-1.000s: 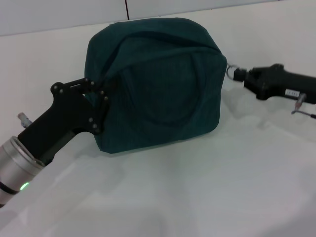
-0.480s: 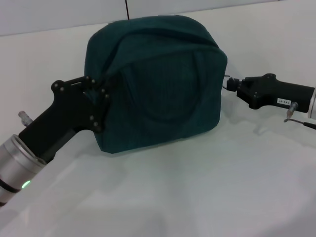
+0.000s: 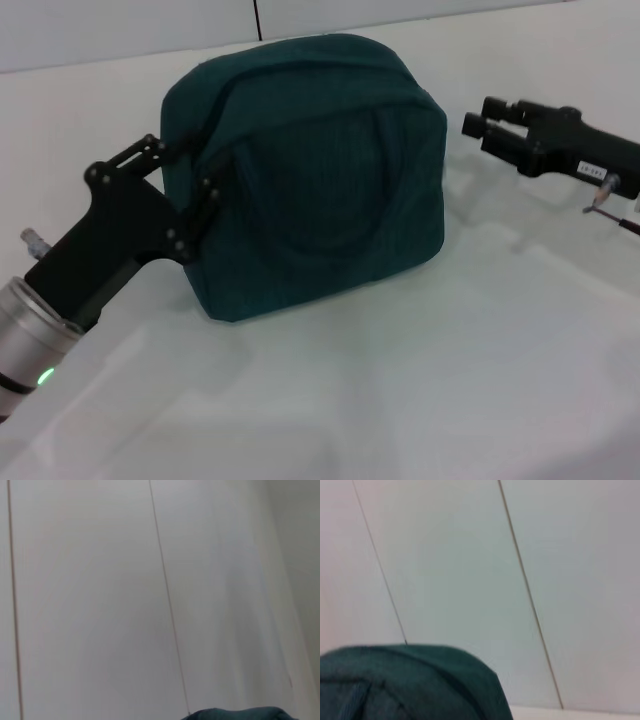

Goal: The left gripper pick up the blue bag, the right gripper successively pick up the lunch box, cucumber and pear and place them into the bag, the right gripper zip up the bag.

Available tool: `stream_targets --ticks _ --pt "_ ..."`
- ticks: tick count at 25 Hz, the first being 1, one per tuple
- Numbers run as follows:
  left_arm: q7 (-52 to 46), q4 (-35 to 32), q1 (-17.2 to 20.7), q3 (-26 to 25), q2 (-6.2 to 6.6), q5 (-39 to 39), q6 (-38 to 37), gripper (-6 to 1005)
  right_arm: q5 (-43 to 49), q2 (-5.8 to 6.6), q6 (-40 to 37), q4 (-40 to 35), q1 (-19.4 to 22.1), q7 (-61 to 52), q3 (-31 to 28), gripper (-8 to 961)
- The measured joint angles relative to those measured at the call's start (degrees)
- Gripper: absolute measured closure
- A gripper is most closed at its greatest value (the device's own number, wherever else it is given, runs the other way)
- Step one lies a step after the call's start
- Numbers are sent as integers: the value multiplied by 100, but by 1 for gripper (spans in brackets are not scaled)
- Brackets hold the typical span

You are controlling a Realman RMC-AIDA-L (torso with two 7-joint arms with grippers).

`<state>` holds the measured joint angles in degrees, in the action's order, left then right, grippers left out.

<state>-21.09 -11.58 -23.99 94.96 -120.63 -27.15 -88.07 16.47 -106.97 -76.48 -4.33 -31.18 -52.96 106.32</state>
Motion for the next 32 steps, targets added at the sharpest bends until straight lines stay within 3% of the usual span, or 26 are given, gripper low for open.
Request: stream_targets --ticks 2,5,8,11,14,18,21,32 --pt "18 -3 66 -5 -3 92 -49 745 6 23 -116 -127 58 11 -51 720" --pt "4 -58 216 16 -3 317 -429 517 27 129 -666 -509 216 1 -74 548" --pt "-120 -73 318 17 40 433 -1174 443 162 246 -1432 -918 323 -36 -75 405" --pt "-798 -85 215 25 167 305 -1537 369 683 432 -1984 -1264 282 -286 -76 290" --pt "-1477 -89 -19 29 416 -235 -1590 294 1370 586 -2362 -1390 55 -606 -78 290" --pt "-1883 -30 -280 24 704 -1190 -1589 211 1919 623 -2564 -1409 -154 -647 -88 289" --pt "-1890 -48 -291 1 746 -1392 -1568 161 2032 601 -2561 -1390 -198 -650 -90 289" --pt "-1896 -72 -293 -146 721 -1362 -1498 160 2337 420 -2474 -1364 -230 -588 -335 289"
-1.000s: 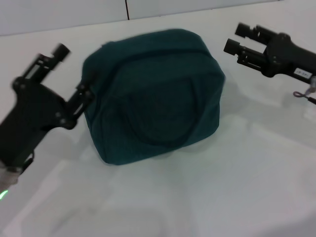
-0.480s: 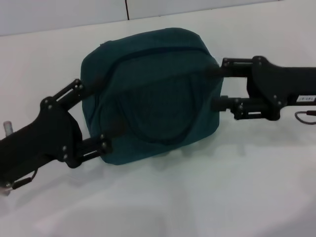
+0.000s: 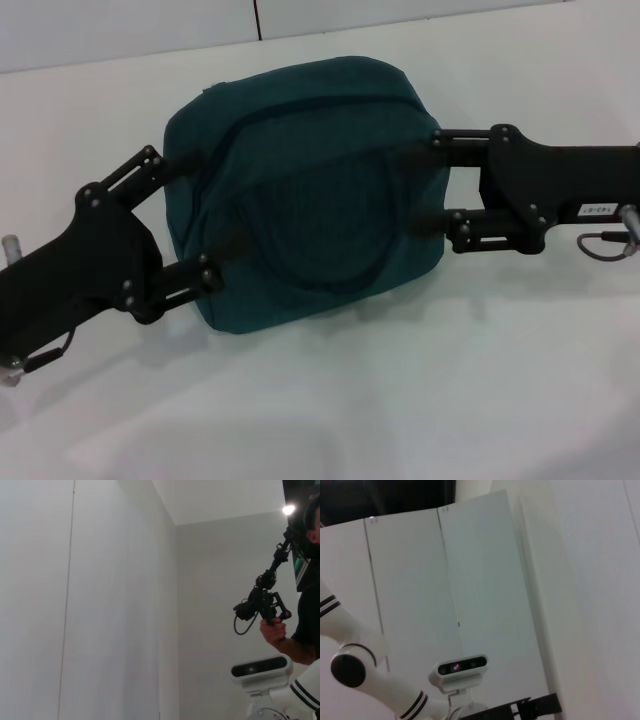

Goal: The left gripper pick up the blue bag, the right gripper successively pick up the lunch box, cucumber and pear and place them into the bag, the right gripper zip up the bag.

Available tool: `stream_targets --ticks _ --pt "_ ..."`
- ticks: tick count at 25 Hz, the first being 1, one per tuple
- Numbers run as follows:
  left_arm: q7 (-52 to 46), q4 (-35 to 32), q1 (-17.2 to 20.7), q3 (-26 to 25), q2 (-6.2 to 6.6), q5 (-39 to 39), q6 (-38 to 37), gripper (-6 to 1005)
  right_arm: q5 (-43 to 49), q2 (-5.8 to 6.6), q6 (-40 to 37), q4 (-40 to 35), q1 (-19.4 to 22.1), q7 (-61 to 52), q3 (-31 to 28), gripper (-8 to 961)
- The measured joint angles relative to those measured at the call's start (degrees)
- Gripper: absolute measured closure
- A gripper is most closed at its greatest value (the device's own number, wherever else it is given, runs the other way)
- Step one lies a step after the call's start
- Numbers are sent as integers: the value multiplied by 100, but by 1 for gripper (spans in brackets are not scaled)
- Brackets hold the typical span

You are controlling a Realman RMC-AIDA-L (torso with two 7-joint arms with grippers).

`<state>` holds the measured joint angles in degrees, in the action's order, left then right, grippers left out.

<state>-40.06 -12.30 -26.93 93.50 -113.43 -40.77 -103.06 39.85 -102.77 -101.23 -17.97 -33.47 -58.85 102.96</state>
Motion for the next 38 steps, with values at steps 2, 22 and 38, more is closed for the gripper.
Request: stream_targets --ticks 2,22,38 --pt "0 0 0 -41 -5 0 6 160 5 -37 40 -1 40 9 -61 289" --pt "126 8 -20 -416 -204 -386 271 170 4 -522 398 -72 403 357 -667 289" --pt "110 6 373 -705 -630 -333 457 179 12 -638 527 -152 680 644 -826 289"
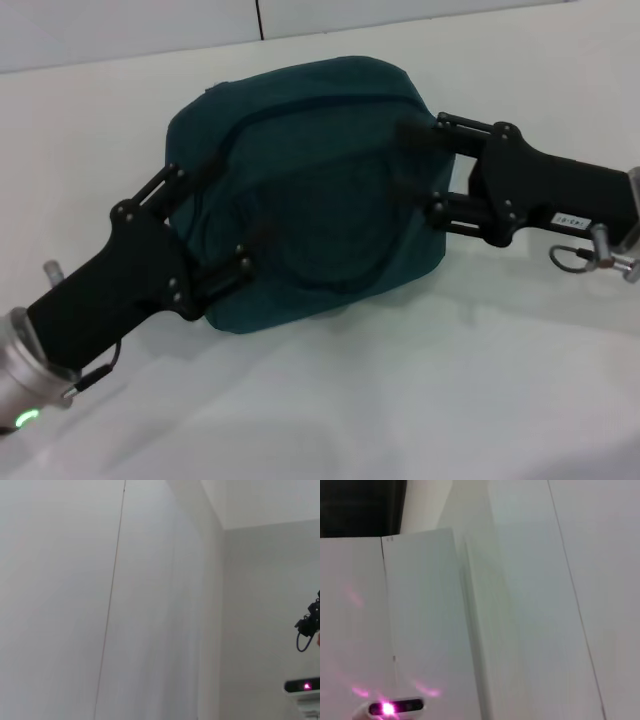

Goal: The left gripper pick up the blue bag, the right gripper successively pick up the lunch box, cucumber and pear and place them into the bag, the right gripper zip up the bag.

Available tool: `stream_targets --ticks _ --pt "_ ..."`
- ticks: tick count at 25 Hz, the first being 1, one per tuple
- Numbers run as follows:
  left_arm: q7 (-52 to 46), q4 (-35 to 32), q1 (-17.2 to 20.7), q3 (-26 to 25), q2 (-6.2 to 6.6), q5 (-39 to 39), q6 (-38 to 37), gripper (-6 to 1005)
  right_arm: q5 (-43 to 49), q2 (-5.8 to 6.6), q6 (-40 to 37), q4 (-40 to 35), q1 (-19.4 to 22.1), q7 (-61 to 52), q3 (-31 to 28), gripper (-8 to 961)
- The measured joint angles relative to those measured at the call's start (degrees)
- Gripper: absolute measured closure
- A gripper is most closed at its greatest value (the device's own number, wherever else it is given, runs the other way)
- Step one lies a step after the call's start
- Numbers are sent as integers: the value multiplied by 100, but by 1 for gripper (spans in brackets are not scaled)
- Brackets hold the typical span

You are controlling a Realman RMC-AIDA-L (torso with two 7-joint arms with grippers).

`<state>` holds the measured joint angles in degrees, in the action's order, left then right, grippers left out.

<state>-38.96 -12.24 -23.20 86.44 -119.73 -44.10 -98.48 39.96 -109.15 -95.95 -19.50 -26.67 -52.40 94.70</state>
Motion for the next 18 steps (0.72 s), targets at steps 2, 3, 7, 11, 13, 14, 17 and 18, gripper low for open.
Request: stream_targets --ticks 2,3,7,11,13,14,17,18 --pt "-29 -6 -75 15 -14 -16 -11 180 12 -5 -182 -39 157 7 -96 289" --pt "-52 -10 -99 17 -14 -17 -45 180 44 -4 -265 -48 196 7 -131 289" --pt "35 -44 -32 -3 13 -21 -234 183 199 -6 -335 -19 211 6 -144 289" --pt "51 -183 -49 21 32 -42 -270 185 193 -37 -313 18 218 -1 -147 289" --pt "47 -209 -54 22 36 -48 -273 185 176 -47 -313 5 220 -2 -148 289" --pt "47 -209 -56 23 37 -51 -273 185 172 -48 -313 1 226 -6 -150 289" --pt "76 -186 -36 30 26 -71 -273 185 173 -58 -316 -4 265 -6 -231 289" --pt "94 -181 -21 31 22 -80 -272 185 179 -66 -315 -2 277 1 -265 289"
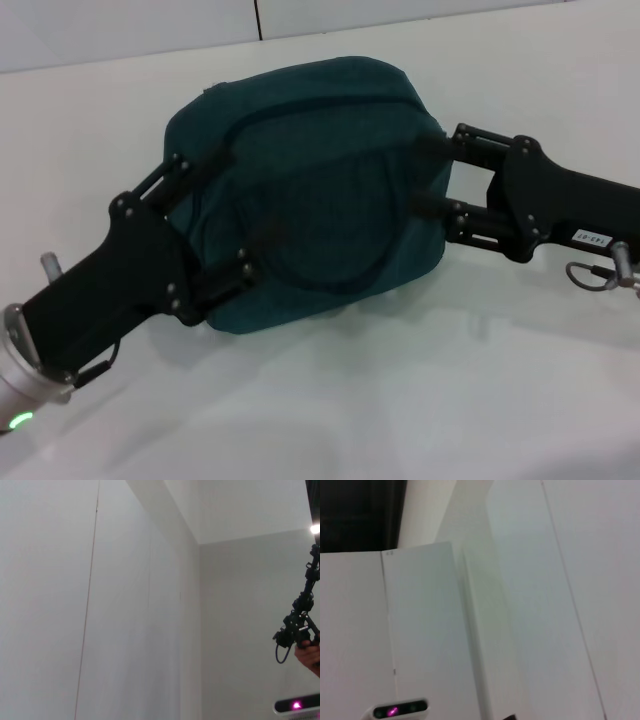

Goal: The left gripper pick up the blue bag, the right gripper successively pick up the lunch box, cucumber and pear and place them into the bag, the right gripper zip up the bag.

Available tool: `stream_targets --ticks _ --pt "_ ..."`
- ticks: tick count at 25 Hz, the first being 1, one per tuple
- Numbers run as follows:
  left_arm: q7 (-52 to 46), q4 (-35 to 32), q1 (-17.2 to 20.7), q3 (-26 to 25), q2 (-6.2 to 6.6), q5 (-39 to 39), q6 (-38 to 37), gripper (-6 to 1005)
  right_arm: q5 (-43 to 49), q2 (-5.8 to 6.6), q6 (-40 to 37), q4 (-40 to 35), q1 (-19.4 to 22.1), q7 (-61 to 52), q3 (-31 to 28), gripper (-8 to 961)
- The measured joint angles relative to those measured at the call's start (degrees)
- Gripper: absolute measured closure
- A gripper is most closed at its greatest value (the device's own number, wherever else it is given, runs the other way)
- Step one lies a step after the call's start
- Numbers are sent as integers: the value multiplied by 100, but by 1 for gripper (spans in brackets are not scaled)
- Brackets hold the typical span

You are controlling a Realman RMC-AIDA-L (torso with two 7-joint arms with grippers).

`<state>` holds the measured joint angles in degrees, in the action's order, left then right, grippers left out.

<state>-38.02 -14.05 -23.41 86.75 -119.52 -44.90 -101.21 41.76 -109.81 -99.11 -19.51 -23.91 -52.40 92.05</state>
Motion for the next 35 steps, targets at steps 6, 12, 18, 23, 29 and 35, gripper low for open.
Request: stream_targets --ticks 6,12,18,23,29,35 --pt "78 8 141 0 -24 -45 2 185 24 -34 -10 -34 54 21 -77 289" --pt "77 7 175 -1 -18 -46 15 185 82 -60 29 -4 34 26 -75 289" --pt "80 -27 127 -9 -9 -103 27 185 230 -75 136 -34 -6 17 -92 289" --pt "60 -33 112 -15 -3 -112 26 185 235 -93 201 -38 -48 21 -96 289" --pt "79 -38 116 -13 -5 -125 25 185 245 -65 201 -60 -75 -3 -100 289" --pt "85 -27 136 -22 -4 -125 -1 185 249 -100 219 -57 -64 81 -98 289"
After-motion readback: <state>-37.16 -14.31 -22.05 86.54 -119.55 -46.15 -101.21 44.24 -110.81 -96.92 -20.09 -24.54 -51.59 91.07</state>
